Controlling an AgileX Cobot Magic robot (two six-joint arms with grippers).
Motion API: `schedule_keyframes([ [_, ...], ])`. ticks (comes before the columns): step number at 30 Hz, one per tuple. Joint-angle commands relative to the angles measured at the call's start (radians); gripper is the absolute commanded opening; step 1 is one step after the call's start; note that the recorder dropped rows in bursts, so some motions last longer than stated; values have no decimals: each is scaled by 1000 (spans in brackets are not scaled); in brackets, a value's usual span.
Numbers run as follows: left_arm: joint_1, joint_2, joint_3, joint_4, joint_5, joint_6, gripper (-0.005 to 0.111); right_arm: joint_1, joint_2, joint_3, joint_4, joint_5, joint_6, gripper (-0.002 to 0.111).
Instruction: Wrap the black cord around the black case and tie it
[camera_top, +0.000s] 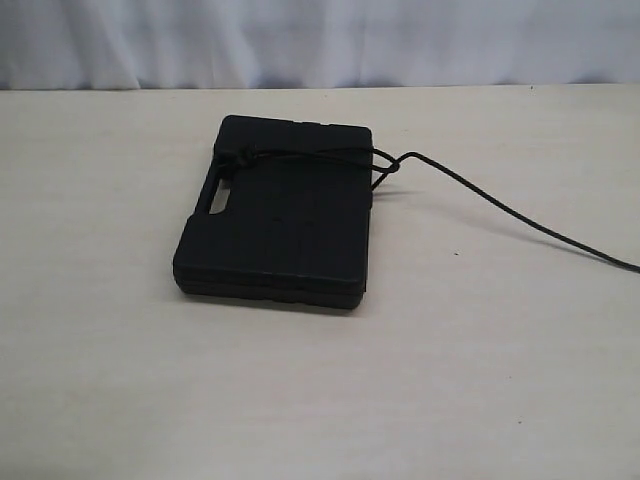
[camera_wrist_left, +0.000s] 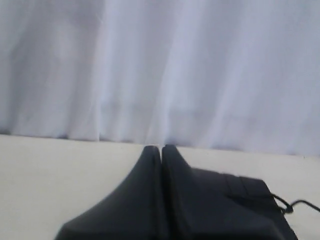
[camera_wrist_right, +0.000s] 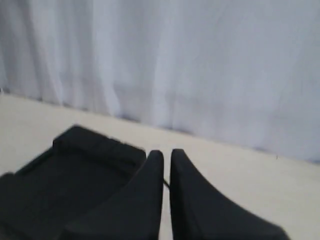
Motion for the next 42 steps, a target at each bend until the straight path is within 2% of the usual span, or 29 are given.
schedule_keyframes([
  [1, -3, -9, 11, -17, -95, -6, 0, -2, -159, 140, 0, -208, -8, 5],
  [13, -4, -9, 44, -10, -98, -6, 0, 23, -381, 210, 0, -212, -8, 5],
  [14, -4, -9, 61, 29, -98, -6, 0, 30, -403, 220, 0, -212, -8, 5],
  [18, -4, -68, 210, 348, -120, -6, 0, 12, -465, 304, 10, -214, -8, 5],
  [21, -4, -146, 352, 290, -147, -6, 0, 6, -465, 386, 24, -234, -8, 5],
  [22, -4, -181, 352, 274, -125, -6, 0, 4, -465, 411, 24, -234, -6, 5],
  [23, -4, -228, 352, 269, 71, -6, 0, 2, -465, 439, 24, -234, -6, 5],
  [24, -4, -282, 352, 269, 197, -6, 0, -2, -465, 469, 24, -234, -6, 5],
  [25, -4, -329, 352, 263, 261, -9, 0, -5, -465, 469, 24, -227, -6, 5],
  [27, -4, -467, 352, 266, 310, -10, 0, -9, -465, 469, 35, -1, -8, 5],
  [29, -4, -539, 352, 266, 313, -10, 0, -18, -465, 469, 81, 91, -8, 5],
  [30, -4, -539, 352, 269, 265, -10, 0, -26, -465, 469, 99, 113, -8, 5],
  [36, 5, -539, 352, 320, 262, -10, 0, -96, -465, 469, 124, 76, -8, 5],
  [42, 9, -539, 352, 329, 261, -10, 0, -100, -465, 469, 124, 79, -8, 5],
])
